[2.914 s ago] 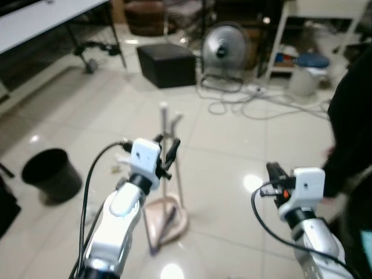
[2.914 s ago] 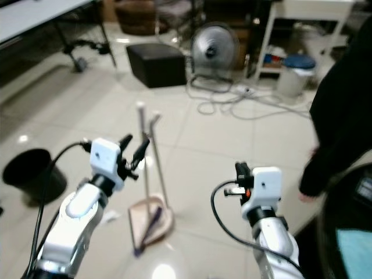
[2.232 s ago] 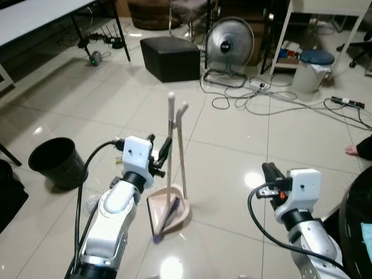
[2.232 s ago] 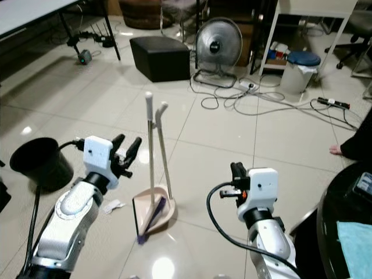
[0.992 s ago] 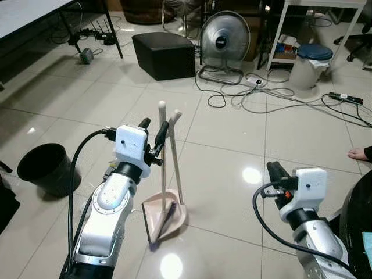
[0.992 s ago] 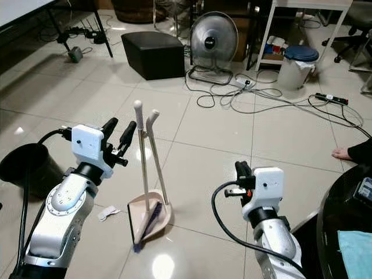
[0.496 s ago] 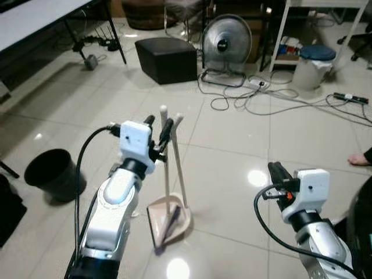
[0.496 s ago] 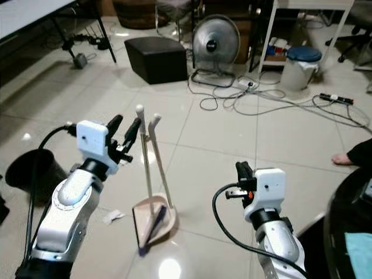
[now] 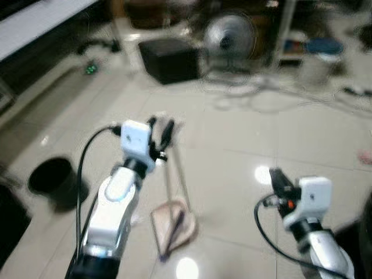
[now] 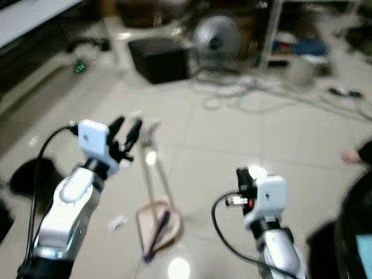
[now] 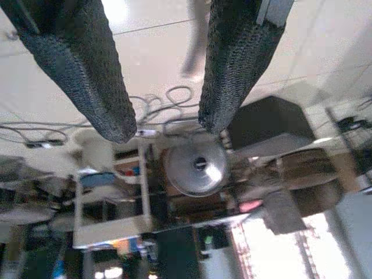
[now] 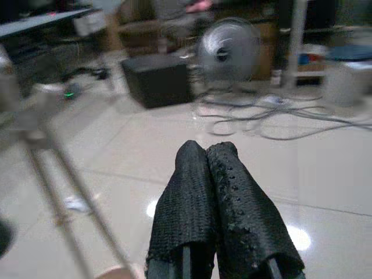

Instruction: Sweep floor

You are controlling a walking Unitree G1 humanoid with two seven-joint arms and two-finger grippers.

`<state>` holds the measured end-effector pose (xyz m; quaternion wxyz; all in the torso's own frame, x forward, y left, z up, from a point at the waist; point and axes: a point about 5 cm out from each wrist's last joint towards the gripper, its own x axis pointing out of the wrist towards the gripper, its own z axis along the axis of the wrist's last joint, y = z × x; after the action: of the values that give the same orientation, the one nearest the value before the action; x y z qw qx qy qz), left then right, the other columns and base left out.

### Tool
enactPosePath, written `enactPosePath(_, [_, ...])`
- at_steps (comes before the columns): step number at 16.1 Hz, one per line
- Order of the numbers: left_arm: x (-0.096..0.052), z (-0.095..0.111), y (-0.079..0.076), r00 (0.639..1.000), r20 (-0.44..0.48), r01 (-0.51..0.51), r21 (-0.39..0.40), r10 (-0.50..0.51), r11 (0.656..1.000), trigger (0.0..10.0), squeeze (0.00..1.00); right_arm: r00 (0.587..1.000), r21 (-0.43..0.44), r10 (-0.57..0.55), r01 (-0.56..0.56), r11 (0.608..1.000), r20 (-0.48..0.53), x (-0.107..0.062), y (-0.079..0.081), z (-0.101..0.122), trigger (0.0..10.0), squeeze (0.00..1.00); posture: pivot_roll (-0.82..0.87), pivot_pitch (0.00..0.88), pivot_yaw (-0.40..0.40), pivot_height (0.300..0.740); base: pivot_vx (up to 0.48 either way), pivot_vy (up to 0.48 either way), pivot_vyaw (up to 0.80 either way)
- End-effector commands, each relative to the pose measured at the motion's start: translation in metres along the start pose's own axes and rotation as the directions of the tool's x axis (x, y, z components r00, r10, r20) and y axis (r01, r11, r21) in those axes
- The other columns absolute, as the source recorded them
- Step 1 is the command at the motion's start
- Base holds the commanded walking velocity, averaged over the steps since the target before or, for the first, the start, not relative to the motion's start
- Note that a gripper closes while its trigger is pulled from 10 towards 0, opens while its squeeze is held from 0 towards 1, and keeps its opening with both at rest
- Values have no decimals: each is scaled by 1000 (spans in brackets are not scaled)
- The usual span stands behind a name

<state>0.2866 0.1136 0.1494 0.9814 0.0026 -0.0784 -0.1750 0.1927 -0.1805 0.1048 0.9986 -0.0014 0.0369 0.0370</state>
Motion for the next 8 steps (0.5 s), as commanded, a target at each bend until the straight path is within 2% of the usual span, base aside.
enactPosePath(1, [-1, -2, -3, 1000, -1, 19, -3, -19, 1000, 10000, 0, 1000, -2, -4, 4, 1000, 7, -2, 0, 2, 10000, 0, -221, 74, 165, 740, 0, 0, 0])
enactPosePath(4, [-3, -15, -4, 999, -35, 3, 18, -2, 1000, 10000, 0, 1000, -52, 25, -25, 998, -3, 1, -1, 4, 10000, 0, -229, 72, 146, 740, 0, 0, 0])
enactPosePath(8, [-3, -13, 1, 999, -10, -35, 3, 35, 999, 10000, 0, 999, -49, 48, -48, 998, 2, 4, 2, 7, 10000, 0, -215, 71, 125, 740, 0, 0, 0])
